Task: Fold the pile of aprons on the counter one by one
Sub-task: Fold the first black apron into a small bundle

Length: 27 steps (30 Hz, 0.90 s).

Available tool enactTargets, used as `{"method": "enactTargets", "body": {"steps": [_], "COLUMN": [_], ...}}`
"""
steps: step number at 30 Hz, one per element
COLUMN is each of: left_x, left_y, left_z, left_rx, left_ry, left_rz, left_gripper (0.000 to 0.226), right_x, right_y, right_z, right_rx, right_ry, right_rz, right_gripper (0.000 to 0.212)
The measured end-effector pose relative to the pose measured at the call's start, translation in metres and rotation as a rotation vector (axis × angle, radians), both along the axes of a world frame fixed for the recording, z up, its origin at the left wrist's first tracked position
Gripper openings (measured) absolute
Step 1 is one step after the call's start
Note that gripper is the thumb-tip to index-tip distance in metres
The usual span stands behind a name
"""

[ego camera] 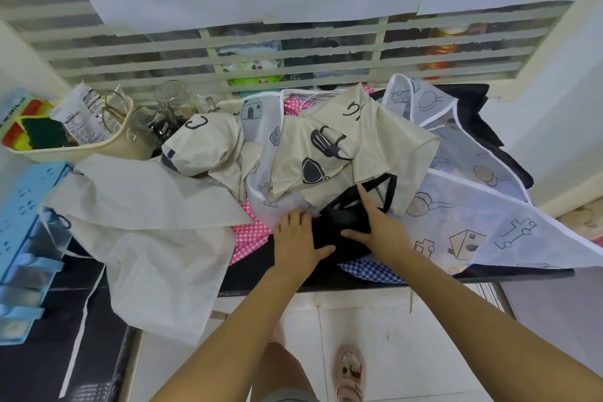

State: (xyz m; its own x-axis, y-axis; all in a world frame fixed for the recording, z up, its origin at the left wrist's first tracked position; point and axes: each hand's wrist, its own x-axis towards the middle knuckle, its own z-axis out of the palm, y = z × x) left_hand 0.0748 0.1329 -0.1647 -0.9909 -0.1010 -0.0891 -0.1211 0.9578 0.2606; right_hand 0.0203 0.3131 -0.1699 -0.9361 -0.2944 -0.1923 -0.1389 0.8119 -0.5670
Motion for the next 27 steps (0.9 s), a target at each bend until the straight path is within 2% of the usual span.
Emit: {"method": "enactTargets", "body": {"steps": [2,6,10,17,19,22,24,27], "left_x": [-0.011,-0.025,-0.029,-0.035,-0.039,-0.048,-0.055,-0.059], "left_y": [0.003,0.006,0.005,0.012,0.009,0.007,0.009,0.015], "left_z": [0.0,-0.001,0.007,0.069,0.09,0.118,0.133,0.155], "left_rx": [-0.009,0.059,0.391,0.871,1.002,1.055,1.062,1.165], "left_ry": [-0.089,-0.242,-0.364,-0.578,-0.528,-0.357,-0.224,-0.081], "left_rz": [-0.032,-0.044,-0.101,-0.038,-0.044,0.016,0.058,0.092], "left_gripper": [0.076,0.079,0.044,0.039,0.031,0.026,0.031,0.023], "right_x": [-0.01,-0.022,-0.026,-0.049,-0.054,-0.06,-0.056,-0.038], "right_y": [-0.005,-0.011,-0.01,-0.005,-0.004,0.006,0.013,0.023], "right_z": [0.002,0.009,0.018,0.075,0.099,0.135,0.152,0.167], "right_rx": [0.065,0.108,0.053,-0.158,-0.307,-0.422,-0.469,-0.541], "right_ry": [0.024,0.071,0.053,0.022,0.033,0.206,0.331,0.433], "right_rz": [0.011,0.066,0.047,0.039,-0.045,-0.202,-0.186,-0.114], "right_gripper": [0.097,0.071,0.048,0.046,0.039,0.017,0.019,0.025]}}
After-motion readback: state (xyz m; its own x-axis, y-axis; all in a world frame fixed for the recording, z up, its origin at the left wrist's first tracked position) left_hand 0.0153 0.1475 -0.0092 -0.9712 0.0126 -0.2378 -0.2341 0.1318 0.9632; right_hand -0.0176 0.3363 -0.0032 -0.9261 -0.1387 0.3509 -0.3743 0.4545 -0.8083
